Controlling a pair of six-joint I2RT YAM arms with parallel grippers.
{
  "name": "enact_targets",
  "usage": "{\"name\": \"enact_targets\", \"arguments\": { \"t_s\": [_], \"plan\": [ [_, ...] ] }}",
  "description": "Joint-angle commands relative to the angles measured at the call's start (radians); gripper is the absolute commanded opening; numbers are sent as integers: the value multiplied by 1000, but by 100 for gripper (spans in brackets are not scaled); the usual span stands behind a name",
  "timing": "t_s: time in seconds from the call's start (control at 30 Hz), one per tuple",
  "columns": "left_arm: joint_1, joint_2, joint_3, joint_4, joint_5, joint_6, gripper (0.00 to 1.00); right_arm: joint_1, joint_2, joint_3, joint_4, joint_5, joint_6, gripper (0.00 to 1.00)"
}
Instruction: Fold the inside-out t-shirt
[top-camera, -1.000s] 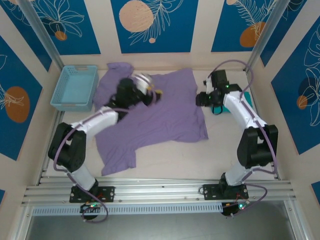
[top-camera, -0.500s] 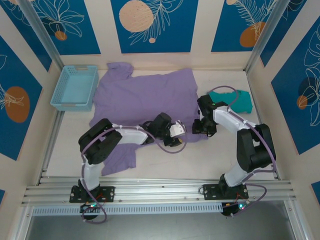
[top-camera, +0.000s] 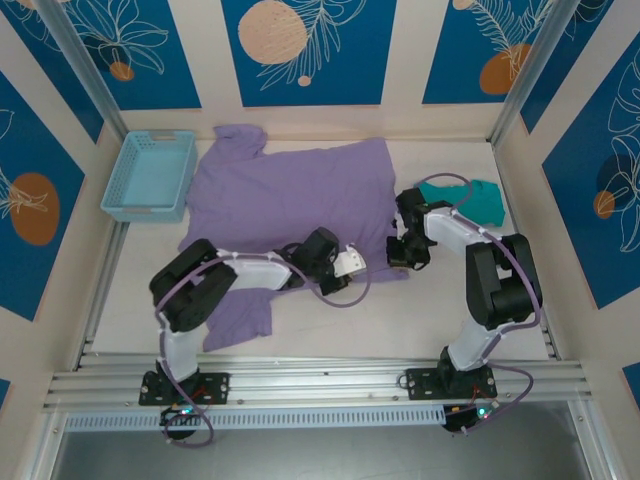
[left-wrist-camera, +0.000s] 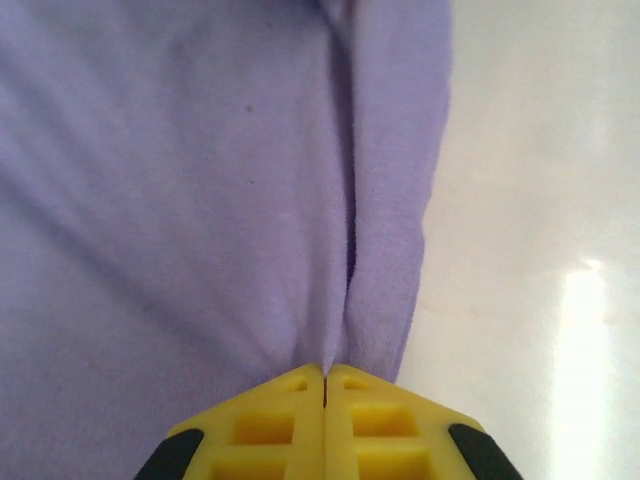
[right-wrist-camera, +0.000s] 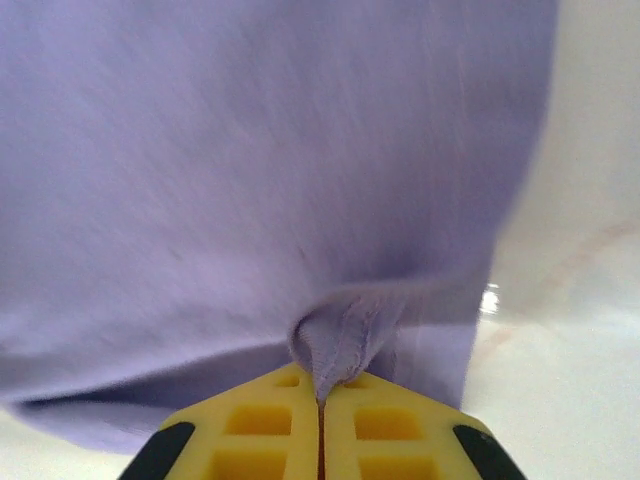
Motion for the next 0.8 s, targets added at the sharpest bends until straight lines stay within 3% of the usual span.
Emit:
{"name": "enact_targets", "arguments": {
  "t_s": [0.0,0.1,0.23,0.47,0.77],
  "plan": [
    [35,-128,-74,-97,115,-101,1,9,33,59,63,-302,-15,7],
    [67,-174,-144,-83,165,-150,0,13,126,122,70,-367,-14,9],
    [103,-171,-164,-72,202,-196,0,14,191,206,8,-260,-44,15],
    [134,-145,-156,-45,258,-235,0,21,28,84,22,-110,-96,39],
    [139,-131,-138,-49,273,-237,0,106,-78,-42,90,12,-139,47]
  ]
}}
